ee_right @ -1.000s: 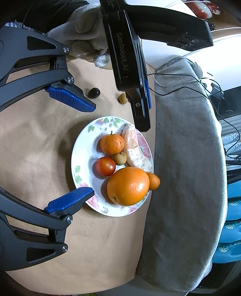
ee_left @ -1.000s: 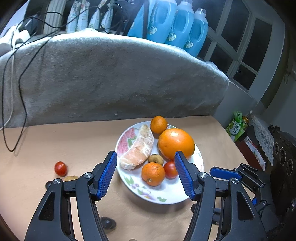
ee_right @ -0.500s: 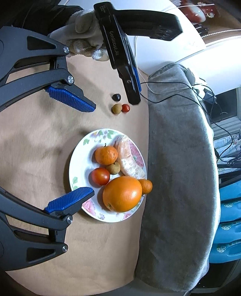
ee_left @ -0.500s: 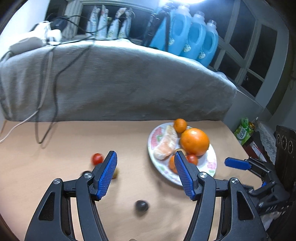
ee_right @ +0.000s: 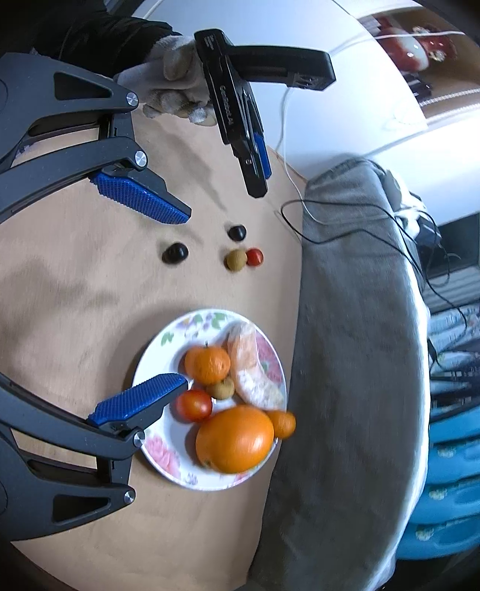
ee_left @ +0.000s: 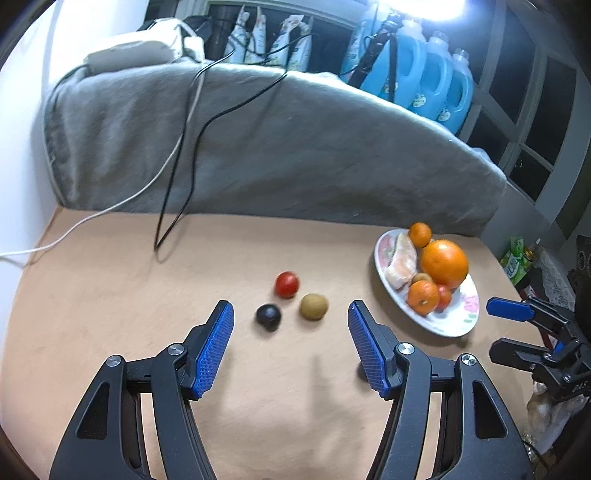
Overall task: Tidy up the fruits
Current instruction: 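Withdraw both tools from the plate toward the small black fruits, then grasp a small black fruit with the right tool while the left tool grasps another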
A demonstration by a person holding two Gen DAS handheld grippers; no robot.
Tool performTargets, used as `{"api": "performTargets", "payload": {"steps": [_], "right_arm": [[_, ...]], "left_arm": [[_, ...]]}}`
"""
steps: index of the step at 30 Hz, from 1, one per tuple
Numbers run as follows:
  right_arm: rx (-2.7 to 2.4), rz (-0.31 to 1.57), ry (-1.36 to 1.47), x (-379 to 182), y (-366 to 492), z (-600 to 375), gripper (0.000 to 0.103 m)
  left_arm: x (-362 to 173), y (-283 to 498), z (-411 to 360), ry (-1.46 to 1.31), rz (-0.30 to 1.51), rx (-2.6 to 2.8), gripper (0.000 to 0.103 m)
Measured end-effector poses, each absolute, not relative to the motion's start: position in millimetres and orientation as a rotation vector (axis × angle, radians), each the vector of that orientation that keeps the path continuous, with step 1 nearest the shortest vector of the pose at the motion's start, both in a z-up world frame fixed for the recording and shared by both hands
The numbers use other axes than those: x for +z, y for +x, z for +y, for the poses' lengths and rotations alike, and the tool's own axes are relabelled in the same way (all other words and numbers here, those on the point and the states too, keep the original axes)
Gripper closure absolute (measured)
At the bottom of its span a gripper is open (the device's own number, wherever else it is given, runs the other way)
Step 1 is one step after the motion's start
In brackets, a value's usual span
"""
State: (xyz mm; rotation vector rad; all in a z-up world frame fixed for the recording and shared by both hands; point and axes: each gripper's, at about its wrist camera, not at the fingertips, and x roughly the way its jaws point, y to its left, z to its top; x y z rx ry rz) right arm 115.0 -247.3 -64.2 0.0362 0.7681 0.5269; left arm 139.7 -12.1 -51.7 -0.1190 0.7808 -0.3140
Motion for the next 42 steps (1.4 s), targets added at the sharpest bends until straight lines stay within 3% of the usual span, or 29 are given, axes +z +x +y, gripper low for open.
{"api": "performTargets", "payload": {"steps": [11,21,32,40,42], "right_arm": [[0.578,0.792,-0.063,-74.6,114.4,-208.3,0.017],[0.614,0.836,-0.108,-87.9,118.9,-182.9,0.017],[0.625,0.886,-0.119,-103.7,133.3,-164.8,0.017],[0.622,0.918,-0.122,-114.6,142.2,-158.3,0.024],[0.619,0.925,-0.124,-115.8,143.4,-157.1,0.036]], "left_arm": [[-76.2,146.1,-1.2,-0.129,0.819,-0.310,0.040],[-89.5,156.9,-7.2,-0.105,0.852,-0.330,0.056],[-97.1,169.0,-10.1,-0.106,0.869,-0.341,0.059],[-104.7,178.8,-12.2,-0.099,0.887,-0.343,0.064],[-106.5,180.4,-13.4,-0.098,0.892,-0.344,0.065]]}}
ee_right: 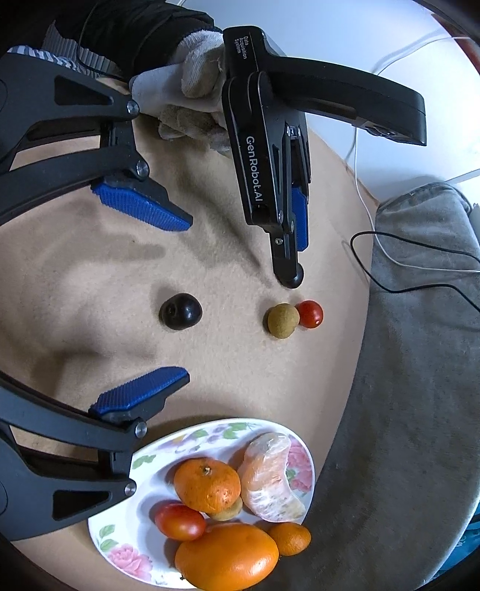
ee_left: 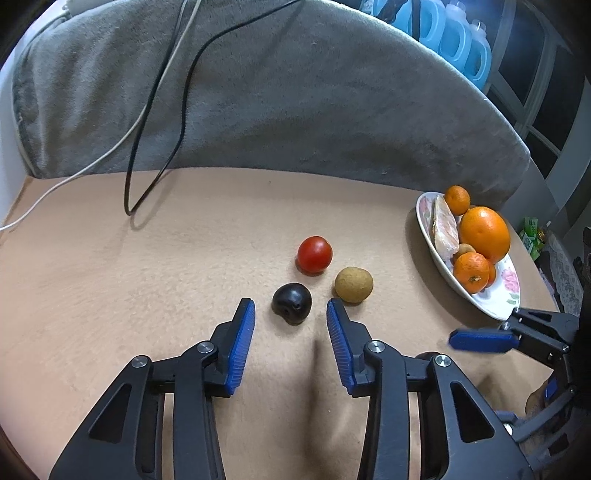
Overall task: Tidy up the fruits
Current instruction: 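Grasp a small black fruit with the right tool while the left tool grasps another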
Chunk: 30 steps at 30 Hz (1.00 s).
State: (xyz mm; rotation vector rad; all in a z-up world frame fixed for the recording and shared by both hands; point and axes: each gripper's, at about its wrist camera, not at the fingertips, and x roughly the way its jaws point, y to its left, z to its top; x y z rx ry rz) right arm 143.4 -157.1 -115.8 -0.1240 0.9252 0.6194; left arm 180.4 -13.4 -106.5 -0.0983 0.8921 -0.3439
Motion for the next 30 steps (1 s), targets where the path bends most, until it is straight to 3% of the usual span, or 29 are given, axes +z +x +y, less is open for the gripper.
{"api": "performTargets", "payload": {"steps": [5,8,14,18,30], "right_arm": [[0.617,0.954,-0.129,-122.9,148.9,-153.7,0.046],[0.617,0.963,-0.126,-126.1,150.3,-153.6,0.055],[0.597,0.965,-0.138,-128.0,153.4,-153.6,0.064],[0.585,0.961,-0.152,-129.1,154.6,-151.9,0.079],[0.585,0.931,-0.132,-120.6,150.2,-160.3,0.080]], "left_arm": [[-111.1,186.2,-20.0,-0.098,0.898,-0.348,0.067],[-112.9,189.8,-22.6,-0.099,0.900,-0.349,0.073],[-114.2,191.2,-21.3,-0.111,0.899,-0.351,0.082],[-114.9,190.8,-21.6,-0.106,0.892,-0.350,0.083],[-101.5,176.9,-13.9,-0.112,0.862,-0.351,0.083]]}}
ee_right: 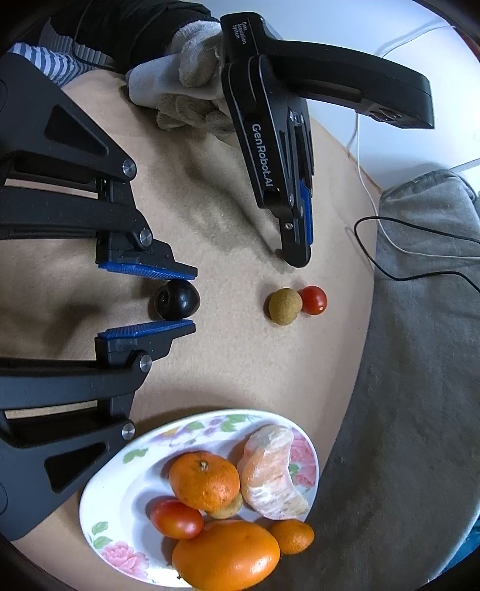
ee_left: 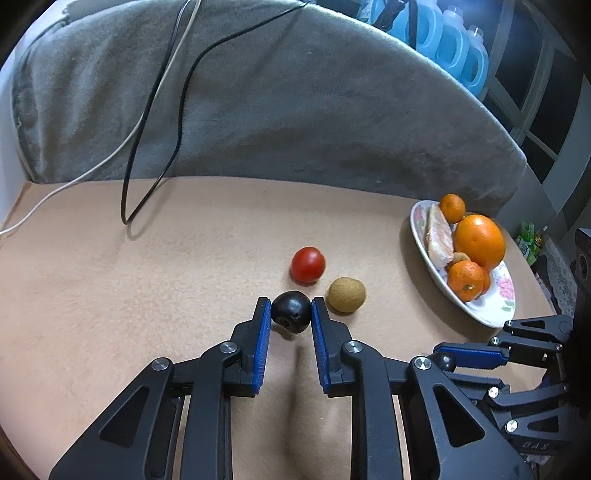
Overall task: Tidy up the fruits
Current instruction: 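Grasp a small black fruit with the right tool while the left tool grasps another, then carry both black fruits in the tools over to the plate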
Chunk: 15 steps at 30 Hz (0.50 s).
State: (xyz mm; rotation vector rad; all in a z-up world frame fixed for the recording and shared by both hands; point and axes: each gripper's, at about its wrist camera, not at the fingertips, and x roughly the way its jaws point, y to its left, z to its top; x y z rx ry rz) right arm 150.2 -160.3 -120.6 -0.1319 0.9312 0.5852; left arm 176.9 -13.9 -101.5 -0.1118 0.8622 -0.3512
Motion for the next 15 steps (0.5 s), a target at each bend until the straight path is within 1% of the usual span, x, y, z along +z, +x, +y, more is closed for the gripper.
{"api": "performTargets", "payload": {"steps": [15], "right_arm": [[0.511,0.849,-0.043,-90.2,140.2,-207.6,0.080]], "left_arm": [[-74.3,157.6,-30.5,-0.127,0.807,-0.419,0.083]]}}
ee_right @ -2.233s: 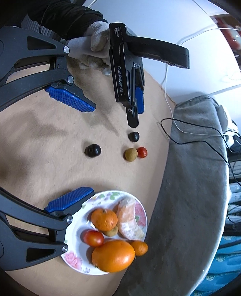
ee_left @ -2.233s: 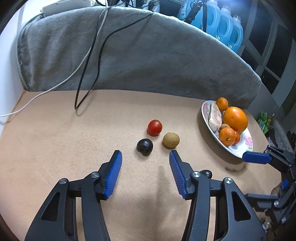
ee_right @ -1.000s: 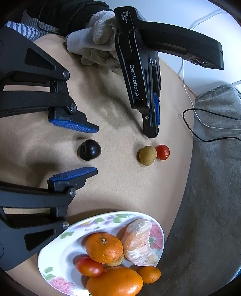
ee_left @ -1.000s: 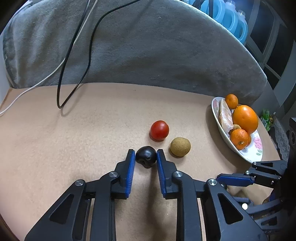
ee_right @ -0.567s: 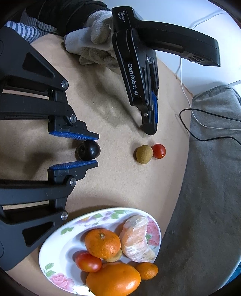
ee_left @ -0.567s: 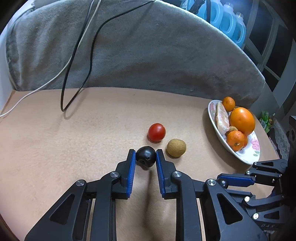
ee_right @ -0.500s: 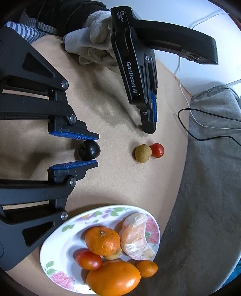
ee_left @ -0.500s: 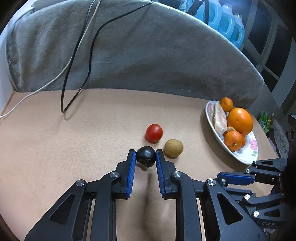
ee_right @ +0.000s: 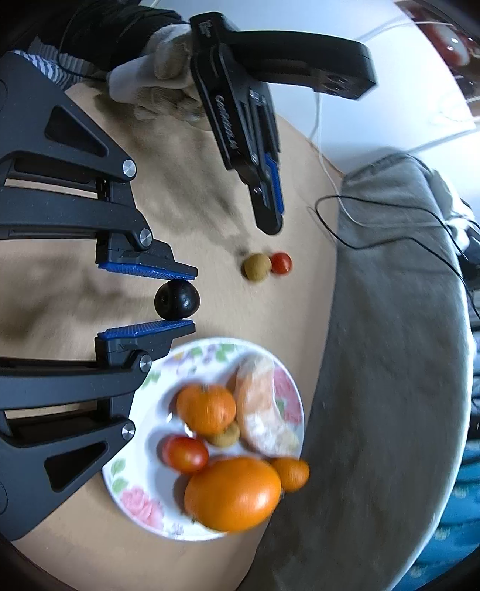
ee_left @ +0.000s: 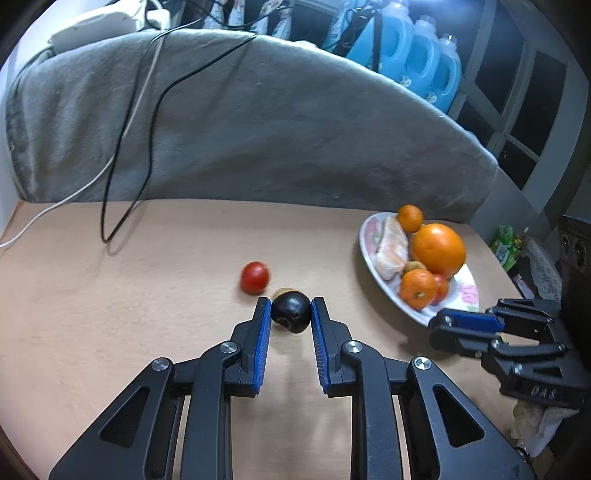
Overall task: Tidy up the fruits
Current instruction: 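Carry both black fruits in the tools over to the plate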
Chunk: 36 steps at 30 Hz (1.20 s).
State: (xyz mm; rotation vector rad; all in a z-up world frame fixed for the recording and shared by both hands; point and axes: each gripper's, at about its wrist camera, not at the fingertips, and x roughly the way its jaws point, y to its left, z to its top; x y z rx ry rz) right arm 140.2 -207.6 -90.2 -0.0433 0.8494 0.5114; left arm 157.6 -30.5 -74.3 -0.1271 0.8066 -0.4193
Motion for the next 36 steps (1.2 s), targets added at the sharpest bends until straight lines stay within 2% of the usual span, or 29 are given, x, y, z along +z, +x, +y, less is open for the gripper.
{"api": "performTargets", "payload": {"steps": [21,36], "right_arm": [[0.328,0.769,0.103,-81.8,138.9,-302.7,0.080],[0.296,0.782,0.122,-90.9,145.9,-323.6,0.080]], "left_arm": [[-65.3,152.7,-101.5,-0.136,0.784,-0.546,0.083],[-66.5,155.9,-137.0,-0.096,0.797,-0.593,0.083]]}}
